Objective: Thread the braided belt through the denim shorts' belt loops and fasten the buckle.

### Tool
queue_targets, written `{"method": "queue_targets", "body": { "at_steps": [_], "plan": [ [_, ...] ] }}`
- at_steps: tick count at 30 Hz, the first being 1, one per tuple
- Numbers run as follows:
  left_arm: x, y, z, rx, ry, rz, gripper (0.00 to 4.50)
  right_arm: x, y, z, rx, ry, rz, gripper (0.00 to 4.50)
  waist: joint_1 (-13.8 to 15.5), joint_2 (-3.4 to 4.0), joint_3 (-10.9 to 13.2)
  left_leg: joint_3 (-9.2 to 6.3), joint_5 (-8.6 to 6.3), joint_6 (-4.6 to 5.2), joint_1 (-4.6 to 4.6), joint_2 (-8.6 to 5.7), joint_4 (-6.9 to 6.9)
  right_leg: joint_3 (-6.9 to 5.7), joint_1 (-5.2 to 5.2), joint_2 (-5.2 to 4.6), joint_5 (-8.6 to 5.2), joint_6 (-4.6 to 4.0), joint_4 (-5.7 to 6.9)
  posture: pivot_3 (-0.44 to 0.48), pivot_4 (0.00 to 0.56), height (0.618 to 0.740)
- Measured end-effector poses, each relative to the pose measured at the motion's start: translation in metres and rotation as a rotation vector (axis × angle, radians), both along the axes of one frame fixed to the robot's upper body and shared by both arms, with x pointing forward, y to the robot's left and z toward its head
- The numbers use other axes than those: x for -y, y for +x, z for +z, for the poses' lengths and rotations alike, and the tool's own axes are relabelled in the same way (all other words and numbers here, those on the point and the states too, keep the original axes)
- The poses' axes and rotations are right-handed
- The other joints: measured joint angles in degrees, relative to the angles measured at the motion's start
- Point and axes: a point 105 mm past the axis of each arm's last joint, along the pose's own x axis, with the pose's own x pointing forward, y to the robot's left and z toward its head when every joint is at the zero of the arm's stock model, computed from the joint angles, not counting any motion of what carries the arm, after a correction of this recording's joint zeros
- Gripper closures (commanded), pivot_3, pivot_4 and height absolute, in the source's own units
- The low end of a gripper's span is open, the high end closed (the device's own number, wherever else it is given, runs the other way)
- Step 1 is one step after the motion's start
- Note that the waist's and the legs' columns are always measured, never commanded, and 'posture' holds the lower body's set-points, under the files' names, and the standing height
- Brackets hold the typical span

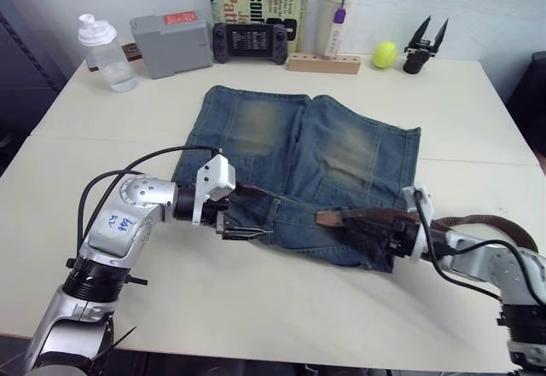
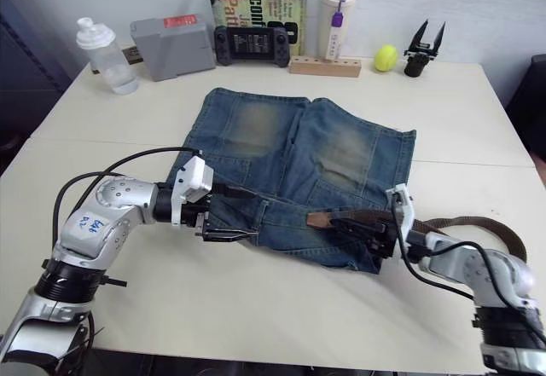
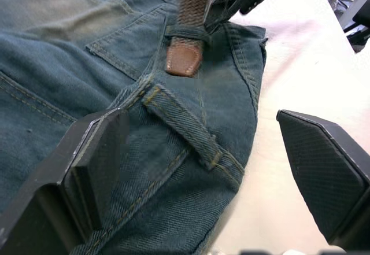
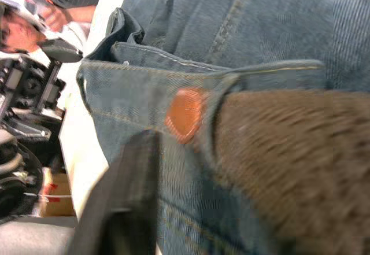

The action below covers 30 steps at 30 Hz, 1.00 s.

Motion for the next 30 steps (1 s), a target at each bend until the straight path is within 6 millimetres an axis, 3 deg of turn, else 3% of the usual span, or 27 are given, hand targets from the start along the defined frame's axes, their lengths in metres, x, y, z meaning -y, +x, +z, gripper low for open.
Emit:
{"method": "queue_targets", "body": {
  "at_steps": [5, 7, 12, 17, 20, 25, 28, 30],
  "plan": [
    [0.007, 0.000, 0.003, 0.021, 0.001, -0.034, 0.00, 0.015, -0.011, 0.012, 0.061, -0.048, -0.029, 1.54, 0.88, 0.02, 0.01, -0.03, -0.01, 0.03, -0.05, -0.08, 0.04, -0.03, 0.02, -0.10, 0.01, 0.02, -0.03, 0.000, 0.150, 0.697],
    [0.010, 0.002, 0.002, 0.024, 0.001, -0.052, 0.00, 0.024, -0.037, 0.026, 0.147, -0.150, 0.003, 1.54, 1.03, 0.10, 0.05, -0.01, -0.05, 0.10, -0.10, -0.12, 0.03, -0.02, 0.02, -0.15, 0.08, 0.14, -0.15, 0.000, 0.150, 0.697],
    [0.022, 0.004, 0.001, 0.029, -0.003, -0.112, 0.00, 0.014, -0.069, 0.041, 0.256, -0.244, 0.075, 1.54, 0.75, 0.10, 0.05, -0.04, -0.06, 0.10, -0.07, -0.10, -0.06, -0.03, 0.03, -0.13, 0.08, 0.15, -0.20, 0.000, 0.150, 0.697],
    [0.025, 0.009, 0.003, 0.052, 0.021, -0.149, 0.00, -0.006, -0.081, 0.052, 0.468, -0.447, 0.162, 1.54, 0.75, 0.10, 0.05, -0.02, -0.04, 0.07, -0.05, -0.11, -0.08, -0.03, 0.03, -0.13, 0.08, 0.16, -0.19, 0.000, 0.150, 0.697],
    [0.036, 0.014, 0.005, 0.082, 0.012, -0.181, 0.00, -0.021, -0.089, 0.041, 0.564, -0.620, 0.259, 1.54, 1.06, 0.09, 0.05, -0.03, -0.04, 0.07, -0.07, -0.14, -0.05, -0.04, 0.04, -0.17, 0.08, 0.16, -0.22, 0.000, 0.150, 0.697],
    [0.062, 0.020, 0.012, 0.187, 0.002, -0.246, 0.00, -0.026, -0.089, 0.015, 0.656, -0.803, 0.324, 1.54, 1.59, 0.08, 0.05, 0.05, -0.05, 0.09, -0.15, -0.19, 0.05, 0.00, 0.03, -0.16, 0.16, 0.30, -0.29, 0.000, 0.150, 0.697],
    [0.080, 0.022, 0.008, 0.319, 0.057, -0.321, 0.00, -0.021, -0.079, -0.002, 0.761, -0.953, 0.342, 2.19, 1.67, 0.05, 0.03, 0.14, -0.05, 0.09, -0.10, -0.18, 0.09, 0.03, 0.03, -0.15, 0.16, 0.30, -0.27, 0.000, 0.150, 0.697],
    [0.093, 0.022, -0.001, 0.421, 0.109, -0.374, 0.00, -0.017, -0.072, -0.012, 0.815, -1.031, 0.339, 3.40, 1.69, 0.05, 0.03, 0.14, -0.04, 0.09, -0.11, -0.16, 0.11, 0.00, 0.03, -0.14, 0.16, 0.30, -0.25, 0.000, 0.150, 0.697]
  ]
}}
